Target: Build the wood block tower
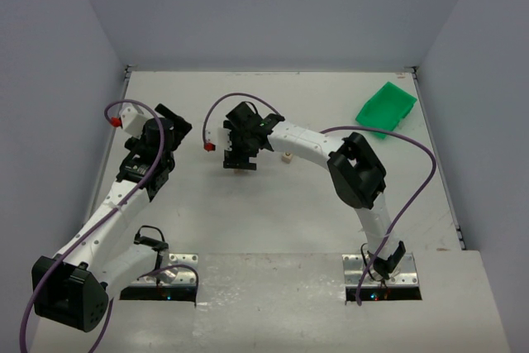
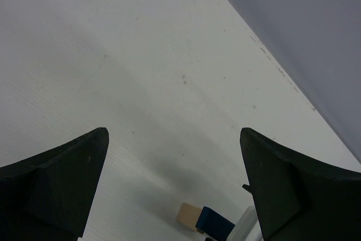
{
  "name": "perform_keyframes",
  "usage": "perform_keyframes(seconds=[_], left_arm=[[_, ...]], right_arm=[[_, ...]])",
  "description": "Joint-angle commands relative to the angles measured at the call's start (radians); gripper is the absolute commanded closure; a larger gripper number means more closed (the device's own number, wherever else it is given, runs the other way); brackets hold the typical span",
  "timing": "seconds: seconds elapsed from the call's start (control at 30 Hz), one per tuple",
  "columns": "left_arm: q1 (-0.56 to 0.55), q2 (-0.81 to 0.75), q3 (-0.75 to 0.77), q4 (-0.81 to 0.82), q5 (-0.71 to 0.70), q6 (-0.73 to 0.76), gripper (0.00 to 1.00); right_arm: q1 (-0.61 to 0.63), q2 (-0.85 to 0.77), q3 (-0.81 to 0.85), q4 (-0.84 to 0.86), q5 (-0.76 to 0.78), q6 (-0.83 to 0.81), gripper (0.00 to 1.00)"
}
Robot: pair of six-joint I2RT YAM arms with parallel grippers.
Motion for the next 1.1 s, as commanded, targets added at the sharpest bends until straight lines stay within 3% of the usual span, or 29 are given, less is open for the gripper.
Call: perform_keyframes(seconds=[0.0,0.67,0.83,1.07], left_arm=[[0.005,-0.007,-0.001,0.05,0.006,0.017,0.0],[0.005,-0.002,-0.003,0.062,0.023,0.026,0.0],[0.005,-0.002,-0.001,0.062,0.031,0.035,0.0],[0.005,0.0,0.002,0.065,0.059,0.046,0.0]], right_arm=[[-0.001,-0.021,-0.005,0.053,0.015,-0.004,0.01],[0.003,-0.115,-0.045,0.046,-0.11,0.038,0.01],[0.001,-0.219,-0.065,0.107,-0.103,0.146,0.01],[-0.016,-0.363,-0.15,0.166,0.064,0.425,0.01]])
